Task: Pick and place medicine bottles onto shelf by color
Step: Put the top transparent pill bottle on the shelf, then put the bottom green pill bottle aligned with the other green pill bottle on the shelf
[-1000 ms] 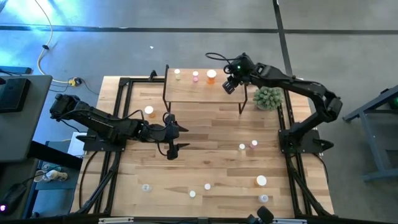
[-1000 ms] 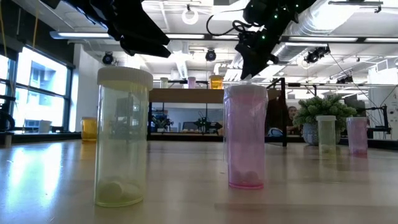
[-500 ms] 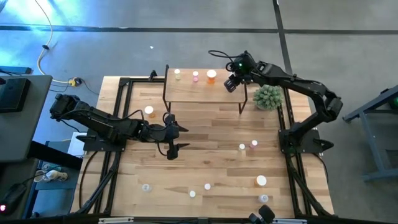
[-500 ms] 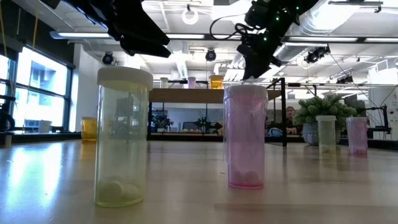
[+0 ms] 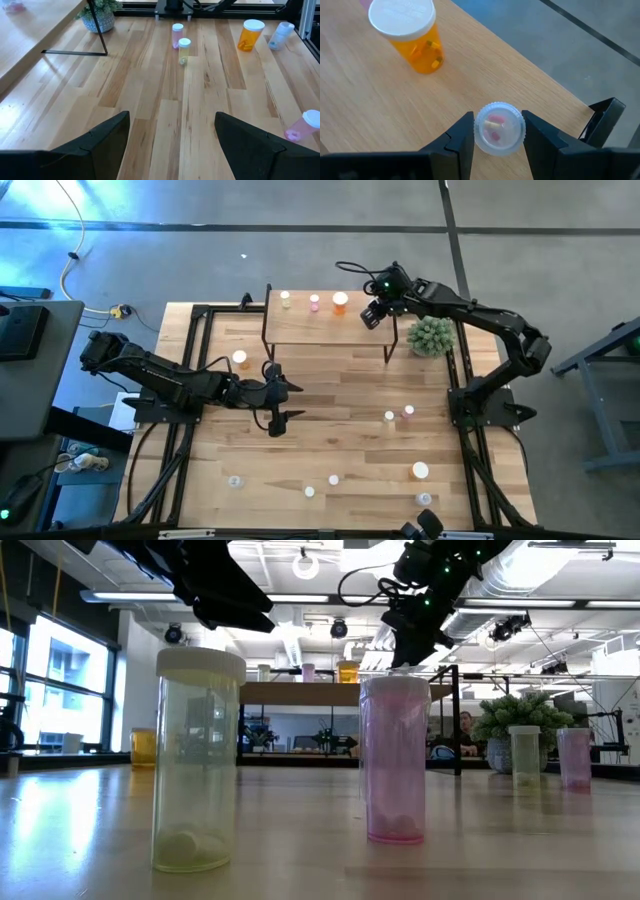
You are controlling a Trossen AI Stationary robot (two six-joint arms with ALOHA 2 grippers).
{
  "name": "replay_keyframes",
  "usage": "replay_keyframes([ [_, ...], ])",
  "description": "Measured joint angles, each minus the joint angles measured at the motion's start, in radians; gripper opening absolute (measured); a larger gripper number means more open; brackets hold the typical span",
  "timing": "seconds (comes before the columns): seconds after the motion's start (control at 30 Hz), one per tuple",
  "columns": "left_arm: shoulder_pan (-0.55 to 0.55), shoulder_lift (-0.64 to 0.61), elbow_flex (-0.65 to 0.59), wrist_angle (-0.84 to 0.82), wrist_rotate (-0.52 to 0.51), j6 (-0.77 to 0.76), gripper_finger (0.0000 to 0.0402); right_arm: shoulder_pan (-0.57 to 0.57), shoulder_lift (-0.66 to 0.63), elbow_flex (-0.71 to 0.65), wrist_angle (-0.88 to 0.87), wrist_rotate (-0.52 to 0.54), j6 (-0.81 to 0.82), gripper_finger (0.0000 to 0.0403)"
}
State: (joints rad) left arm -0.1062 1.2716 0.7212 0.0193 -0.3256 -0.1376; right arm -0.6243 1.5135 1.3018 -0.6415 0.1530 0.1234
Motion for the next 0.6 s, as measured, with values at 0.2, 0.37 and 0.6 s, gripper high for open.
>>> replay_keyframes([
  [0.2,0.000,0.000,0.000,0.000,0.000,0.002,0.0282,0.000,0.000,0.000,0.003,0.001,-0.011,0.0168],
  [0.37,0.000,0.000,0.000,0.000,0.000,0.002,0.0282,0.000,0.000,0.000,0.028,0.002,-0.019,0.0186],
  [0.6,0.000,0.000,0.000,0.000,0.000,0.002,0.0282,0.000,0.000,0.000,0.075,0.012,-0.039,0.0188],
])
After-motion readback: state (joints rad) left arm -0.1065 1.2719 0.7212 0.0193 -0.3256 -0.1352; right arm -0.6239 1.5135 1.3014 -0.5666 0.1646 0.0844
